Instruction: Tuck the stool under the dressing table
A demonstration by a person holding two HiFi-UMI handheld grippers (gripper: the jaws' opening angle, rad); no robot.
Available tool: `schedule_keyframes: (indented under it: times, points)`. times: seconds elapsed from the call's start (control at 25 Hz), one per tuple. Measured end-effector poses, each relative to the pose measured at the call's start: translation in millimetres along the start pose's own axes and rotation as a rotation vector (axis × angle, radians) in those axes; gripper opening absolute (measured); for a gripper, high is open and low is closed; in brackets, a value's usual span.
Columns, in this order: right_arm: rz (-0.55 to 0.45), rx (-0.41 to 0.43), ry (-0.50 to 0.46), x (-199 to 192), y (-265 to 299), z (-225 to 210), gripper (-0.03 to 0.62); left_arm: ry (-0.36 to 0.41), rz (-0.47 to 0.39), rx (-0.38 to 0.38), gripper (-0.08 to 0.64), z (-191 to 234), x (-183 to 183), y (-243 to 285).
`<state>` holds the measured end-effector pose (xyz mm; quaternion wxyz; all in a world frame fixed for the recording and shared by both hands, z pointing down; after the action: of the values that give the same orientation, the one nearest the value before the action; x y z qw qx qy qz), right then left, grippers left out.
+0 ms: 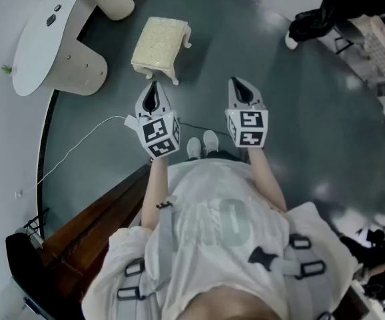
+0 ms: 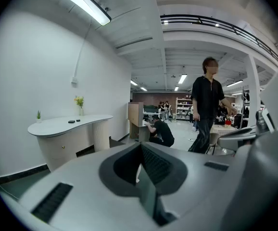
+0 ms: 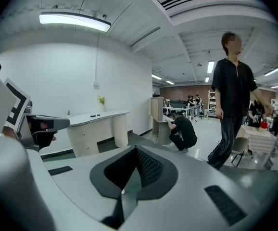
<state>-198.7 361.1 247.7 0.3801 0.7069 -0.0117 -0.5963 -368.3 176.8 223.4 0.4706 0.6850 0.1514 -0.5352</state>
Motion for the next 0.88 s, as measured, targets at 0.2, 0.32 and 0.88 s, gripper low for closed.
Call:
schedule_keyframes:
  times: [0.2,0.32,0.88]
  points:
    - [-0.005,0.011,-0.008,-2,5,-4,0.002,-0.006,0.002,0.002,0.003,-5,-1,3]
    - [0.003,0.02,0.008,-2,4,-7,0.002,0.0,0.005,0.001,0.003,-7,-2,4]
    - [-0.001,0.023,0.058,-8,13,-46,0.002,-0.012,-0.012,0.007,0.003,-32,-3,13]
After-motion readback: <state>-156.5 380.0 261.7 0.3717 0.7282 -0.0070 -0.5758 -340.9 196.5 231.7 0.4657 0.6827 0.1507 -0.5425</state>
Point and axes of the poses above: the fingertips, and each gripper's own axes: y forward along the fingers, z to its left, x out of its top, the point moved 7 cm from there along -y, backward along the fingers, and after that the axes turned 8 degrees about z, right-handed, at the moved point
